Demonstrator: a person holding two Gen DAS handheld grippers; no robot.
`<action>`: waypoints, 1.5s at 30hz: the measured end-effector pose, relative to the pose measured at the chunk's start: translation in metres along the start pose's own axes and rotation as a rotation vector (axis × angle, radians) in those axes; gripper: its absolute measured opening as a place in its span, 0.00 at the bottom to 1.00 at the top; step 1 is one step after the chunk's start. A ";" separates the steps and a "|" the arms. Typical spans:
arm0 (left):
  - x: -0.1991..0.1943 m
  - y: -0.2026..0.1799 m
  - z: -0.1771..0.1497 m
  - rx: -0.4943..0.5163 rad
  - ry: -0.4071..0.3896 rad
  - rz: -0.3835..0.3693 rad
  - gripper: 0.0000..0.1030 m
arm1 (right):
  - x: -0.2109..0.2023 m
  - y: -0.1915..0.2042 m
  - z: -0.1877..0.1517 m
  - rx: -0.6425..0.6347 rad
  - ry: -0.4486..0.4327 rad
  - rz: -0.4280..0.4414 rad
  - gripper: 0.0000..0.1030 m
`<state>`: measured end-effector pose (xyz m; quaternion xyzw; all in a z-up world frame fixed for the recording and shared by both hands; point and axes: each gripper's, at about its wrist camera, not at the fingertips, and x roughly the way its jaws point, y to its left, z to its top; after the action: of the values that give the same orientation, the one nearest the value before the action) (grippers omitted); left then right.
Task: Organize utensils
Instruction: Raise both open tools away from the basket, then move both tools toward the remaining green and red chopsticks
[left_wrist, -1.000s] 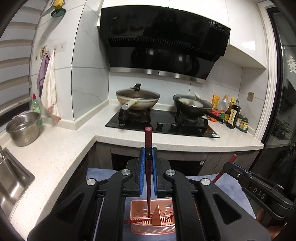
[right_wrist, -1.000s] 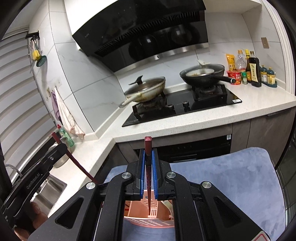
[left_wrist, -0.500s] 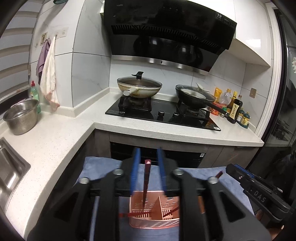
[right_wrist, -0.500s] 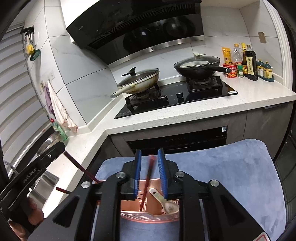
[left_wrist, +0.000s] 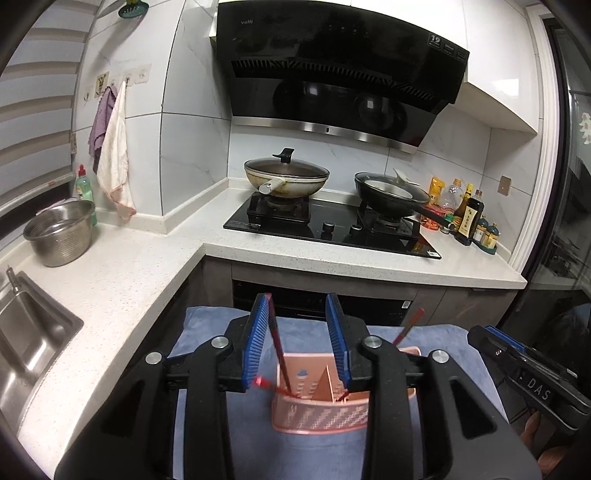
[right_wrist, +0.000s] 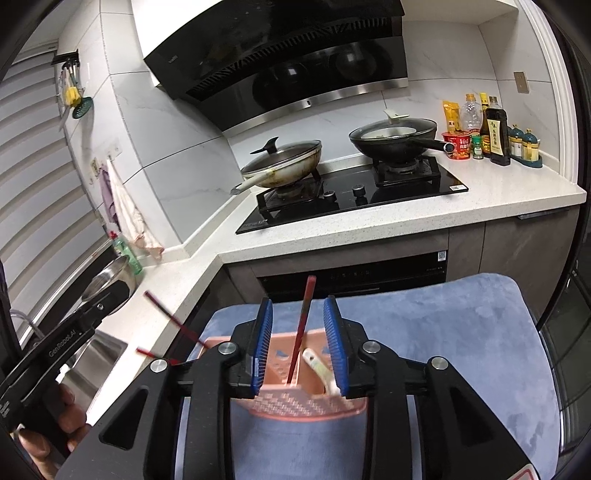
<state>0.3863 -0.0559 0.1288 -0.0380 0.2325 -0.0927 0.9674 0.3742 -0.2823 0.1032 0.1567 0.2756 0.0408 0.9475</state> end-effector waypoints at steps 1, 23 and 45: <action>-0.006 0.000 -0.003 0.004 0.002 -0.003 0.30 | -0.005 0.001 -0.004 -0.004 0.003 -0.003 0.31; -0.117 0.013 -0.155 0.050 0.173 0.043 0.38 | -0.130 0.014 -0.168 -0.221 0.104 -0.152 0.34; -0.140 0.010 -0.302 0.063 0.433 0.039 0.38 | -0.135 0.010 -0.322 -0.182 0.373 -0.147 0.36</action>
<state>0.1272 -0.0282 -0.0788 0.0176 0.4326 -0.0873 0.8972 0.0875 -0.2062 -0.0819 0.0398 0.4518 0.0244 0.8909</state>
